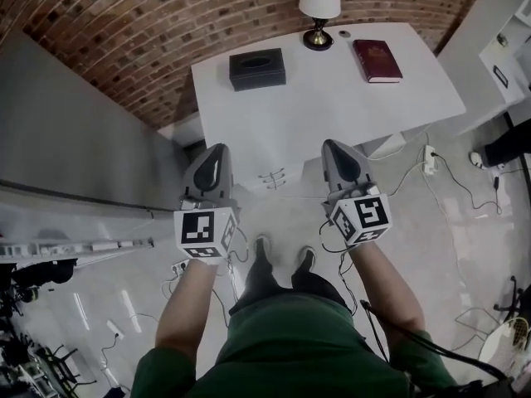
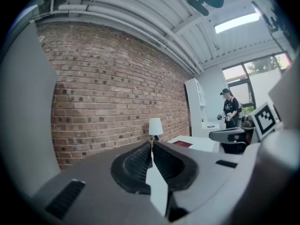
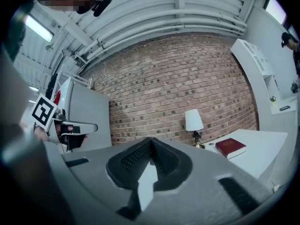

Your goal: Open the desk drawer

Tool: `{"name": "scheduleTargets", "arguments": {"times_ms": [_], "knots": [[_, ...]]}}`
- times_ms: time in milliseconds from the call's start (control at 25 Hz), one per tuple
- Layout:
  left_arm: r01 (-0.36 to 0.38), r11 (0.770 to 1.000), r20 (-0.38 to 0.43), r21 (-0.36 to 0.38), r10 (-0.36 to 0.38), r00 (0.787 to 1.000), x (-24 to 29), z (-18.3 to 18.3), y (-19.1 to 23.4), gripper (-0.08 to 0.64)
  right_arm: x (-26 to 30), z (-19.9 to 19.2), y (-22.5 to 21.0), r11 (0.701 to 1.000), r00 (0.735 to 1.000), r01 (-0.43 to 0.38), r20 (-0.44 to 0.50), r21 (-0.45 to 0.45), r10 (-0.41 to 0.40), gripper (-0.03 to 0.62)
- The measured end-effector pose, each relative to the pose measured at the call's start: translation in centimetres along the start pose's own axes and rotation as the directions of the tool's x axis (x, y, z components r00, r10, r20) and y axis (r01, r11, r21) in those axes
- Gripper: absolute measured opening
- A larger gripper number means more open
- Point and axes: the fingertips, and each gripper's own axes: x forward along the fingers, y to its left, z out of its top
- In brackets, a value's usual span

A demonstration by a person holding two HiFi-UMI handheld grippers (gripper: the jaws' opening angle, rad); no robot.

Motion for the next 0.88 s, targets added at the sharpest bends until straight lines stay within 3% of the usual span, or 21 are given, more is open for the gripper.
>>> {"name": "scheduleTargets", "arguments": {"times_ms": [160, 280, 360, 480, 680, 880], "knots": [[0.103, 0.995, -0.069, -0.011, -0.103, 0.992, 2.4, -4.0, -0.8, 0.011, -0.1, -4.0, -0.8, 0.991, 0.995, 0.086, -0.061, 0.1, -0.08, 0.001], [0.206, 0.979, -0.057, 0.0, -0.206, 0.977, 3.9, -5.5, -2.0, 0.011, 0.2, -7.9, -1.1, 0.971, 0.992, 0.101, -0.102, 0.215, -0.081, 0.002], [0.296, 0.955, -0.039, 0.002, -0.295, 0.955, 4.2, -6.9, -3.3, 0.011, 0.2, -11.1, -0.8, 0.947, 0.988, 0.114, -0.13, 0.299, -0.078, 0.002], [0.394, 0.919, -0.095, -0.002, -0.393, 0.915, 4.1, -10.6, -4.9, 0.011, -0.3, -16.7, 0.1, 0.909, 0.976, 0.165, -0.195, 0.383, -0.095, 0.002], [0.464, 0.886, -0.206, -0.016, -0.457, 0.865, 3.8, -17.1, -5.7, 0.011, -0.2, -25.8, 0.8, 0.839, 0.948, 0.259, -0.291, 0.479, -0.126, 0.002], [0.498, 0.867, -0.279, -0.017, -0.482, 0.83, 3.2, -21.4, -5.9, 0.011, 1.7, -34.2, 1.4, 0.754, 0.938, 0.284, -0.334, 0.592, -0.091, 0.043]]}}
